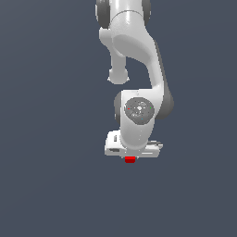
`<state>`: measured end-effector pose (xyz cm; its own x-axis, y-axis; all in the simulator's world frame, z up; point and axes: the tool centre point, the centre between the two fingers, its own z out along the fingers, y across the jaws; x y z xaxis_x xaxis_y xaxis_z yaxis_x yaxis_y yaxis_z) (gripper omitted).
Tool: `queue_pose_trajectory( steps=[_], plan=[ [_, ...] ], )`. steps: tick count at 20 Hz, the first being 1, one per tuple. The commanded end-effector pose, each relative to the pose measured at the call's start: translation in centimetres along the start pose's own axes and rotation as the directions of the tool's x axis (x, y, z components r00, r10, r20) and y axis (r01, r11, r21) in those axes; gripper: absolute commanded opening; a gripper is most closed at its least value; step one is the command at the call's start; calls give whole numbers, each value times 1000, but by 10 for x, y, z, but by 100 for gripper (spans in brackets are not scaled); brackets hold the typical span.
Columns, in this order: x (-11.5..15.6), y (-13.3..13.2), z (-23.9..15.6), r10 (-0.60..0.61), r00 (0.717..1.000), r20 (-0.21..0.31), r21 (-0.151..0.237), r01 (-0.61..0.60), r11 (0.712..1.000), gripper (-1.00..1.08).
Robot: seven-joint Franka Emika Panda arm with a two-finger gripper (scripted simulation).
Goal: Stack the red cube on top of the green cube.
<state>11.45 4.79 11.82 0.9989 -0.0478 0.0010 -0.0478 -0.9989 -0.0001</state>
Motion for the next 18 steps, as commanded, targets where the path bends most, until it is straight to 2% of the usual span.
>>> queue_pose_trajectory(
  steps=[1, 10, 18],
  plan=[
    [0, 0, -2, 0, 1000, 1, 0, 0, 1000, -100],
    [-5, -3, 1, 0, 1000, 0, 0, 0, 1000, -100],
    [-28, -16, 12, 0, 1000, 0, 0, 0, 1000, -100]
  ],
)
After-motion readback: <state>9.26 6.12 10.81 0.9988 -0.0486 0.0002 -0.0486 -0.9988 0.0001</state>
